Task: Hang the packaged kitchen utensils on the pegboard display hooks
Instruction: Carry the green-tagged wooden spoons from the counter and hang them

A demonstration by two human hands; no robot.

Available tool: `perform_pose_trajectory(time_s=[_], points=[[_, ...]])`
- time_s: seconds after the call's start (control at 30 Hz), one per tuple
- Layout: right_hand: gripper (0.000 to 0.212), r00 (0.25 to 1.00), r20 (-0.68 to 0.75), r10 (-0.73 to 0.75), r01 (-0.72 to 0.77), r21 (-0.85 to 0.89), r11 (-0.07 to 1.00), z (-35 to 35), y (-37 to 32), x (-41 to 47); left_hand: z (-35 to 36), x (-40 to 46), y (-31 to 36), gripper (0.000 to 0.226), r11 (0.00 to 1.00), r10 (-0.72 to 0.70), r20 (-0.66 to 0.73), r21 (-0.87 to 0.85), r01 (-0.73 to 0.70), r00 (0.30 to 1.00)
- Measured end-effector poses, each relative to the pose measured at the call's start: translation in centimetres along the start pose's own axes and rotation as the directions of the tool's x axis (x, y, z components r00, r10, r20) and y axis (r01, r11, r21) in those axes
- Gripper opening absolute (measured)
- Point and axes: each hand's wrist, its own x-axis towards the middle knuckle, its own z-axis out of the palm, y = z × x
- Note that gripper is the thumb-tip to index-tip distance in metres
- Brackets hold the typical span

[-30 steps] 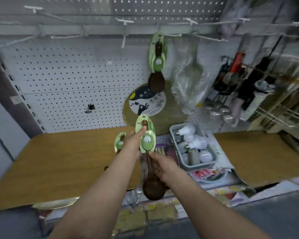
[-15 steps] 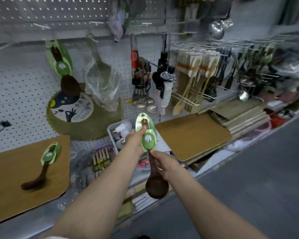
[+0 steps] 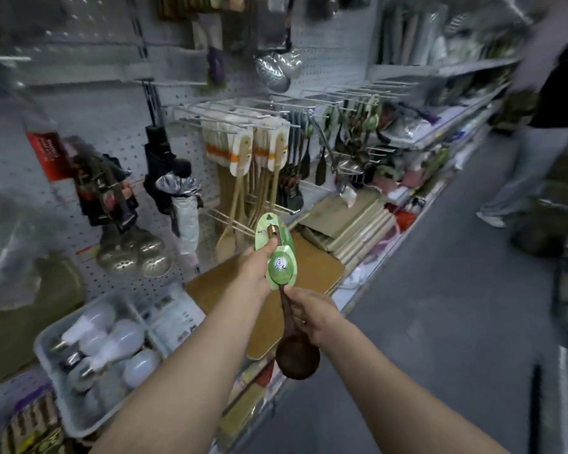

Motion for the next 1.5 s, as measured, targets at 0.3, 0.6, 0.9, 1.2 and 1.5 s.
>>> perform_pose_trajectory(time_s=[0.3, 0.6, 0.9, 1.2, 1.5], points=[[0.01, 0.989, -0.13, -0.068, 0.076, 0.055, 0.996, -5.1, -11.8, 10.7, 14.2, 13.0, 0.6, 0.009, 0.997, -0.078, 0.112, -0.012, 0.08, 0.991], [0.016, 0.959, -0.281, -0.02, 0.068, 0.162, 0.984, -13.7, -17.5, 19.8, 26.5, 22.7, -4.5, 0.03, 0.98, -0.195, 0.152, 0.068, 0.187, 0.969], [0.014, 0.963, -0.267, -0.037, 0.087, 0.179, 0.98, -25.3, -26.9, 30.3, 41.7, 30.6, -8.5, 0.013, 0.99, -0.143, 0.171, 0.045, 0.137, 0.975], [0.016, 0.967, -0.235, -0.098, 0.128, 0.118, 0.985, -37.6, -40.6, 39.1, 59.0, 36.6, -9.5, 0.022, 0.997, -0.067, 0.145, -0.011, 0.07, 0.987], [0.008, 0.998, -0.058, -0.036, 0.045, 0.154, 0.987, -40.8, -46.2, 49.9, 65.8, 45.9, -9.7, 0.008, 1.0, -0.021, 0.012, -0.011, 0.021, 1.0]])
